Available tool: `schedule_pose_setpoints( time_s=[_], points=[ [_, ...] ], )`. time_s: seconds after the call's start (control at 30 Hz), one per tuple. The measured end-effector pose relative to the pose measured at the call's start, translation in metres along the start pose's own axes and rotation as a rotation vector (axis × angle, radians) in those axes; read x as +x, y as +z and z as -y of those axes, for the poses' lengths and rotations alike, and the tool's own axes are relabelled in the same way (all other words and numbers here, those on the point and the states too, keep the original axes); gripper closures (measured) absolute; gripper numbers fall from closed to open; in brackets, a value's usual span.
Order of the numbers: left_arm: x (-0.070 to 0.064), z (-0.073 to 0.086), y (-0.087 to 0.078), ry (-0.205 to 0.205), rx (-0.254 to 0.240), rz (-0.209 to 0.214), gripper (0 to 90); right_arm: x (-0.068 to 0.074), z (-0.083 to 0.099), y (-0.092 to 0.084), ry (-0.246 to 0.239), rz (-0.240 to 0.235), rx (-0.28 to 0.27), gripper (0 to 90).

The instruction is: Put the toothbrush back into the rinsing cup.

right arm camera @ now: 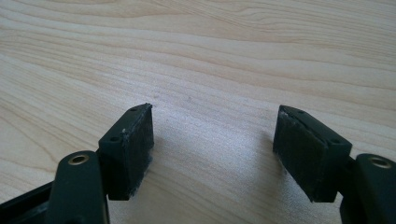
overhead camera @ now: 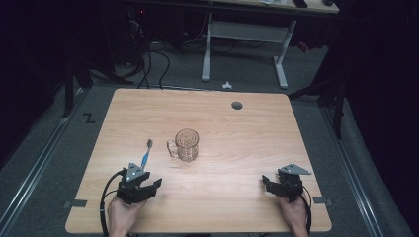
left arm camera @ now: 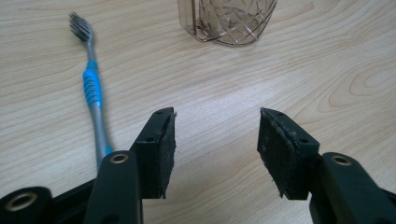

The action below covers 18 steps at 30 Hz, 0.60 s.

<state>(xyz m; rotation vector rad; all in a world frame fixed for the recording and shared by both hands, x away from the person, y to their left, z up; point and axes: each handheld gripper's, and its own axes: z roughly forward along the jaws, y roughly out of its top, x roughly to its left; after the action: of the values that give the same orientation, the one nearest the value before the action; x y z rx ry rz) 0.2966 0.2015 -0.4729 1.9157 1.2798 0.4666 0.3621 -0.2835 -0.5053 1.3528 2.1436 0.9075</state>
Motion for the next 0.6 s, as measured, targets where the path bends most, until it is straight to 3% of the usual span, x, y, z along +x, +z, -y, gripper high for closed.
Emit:
schedule_pose_setpoints(
  time_s=[0.13, 0.43, 0.6],
  points=[
    [0.005, 0.000, -0.004, -0.011, -0.008, 0.003, 46.8, 0.000, 0.000, 0.000, 0.000, -0.001, 0.000, 28.8],
    [0.025, -0.004, -0.014, -0.018, -0.001, -0.059, 43.1, 0.000, 0.000, 0.000, -0.002, -0.002, 0.000, 28.7],
    [0.038, -0.010, -0.019, -0.047, 0.005, -0.071, 41.7, 0.000, 0.000, 0.000, 0.004, 0.005, 0.002, 27.5]
  ],
)
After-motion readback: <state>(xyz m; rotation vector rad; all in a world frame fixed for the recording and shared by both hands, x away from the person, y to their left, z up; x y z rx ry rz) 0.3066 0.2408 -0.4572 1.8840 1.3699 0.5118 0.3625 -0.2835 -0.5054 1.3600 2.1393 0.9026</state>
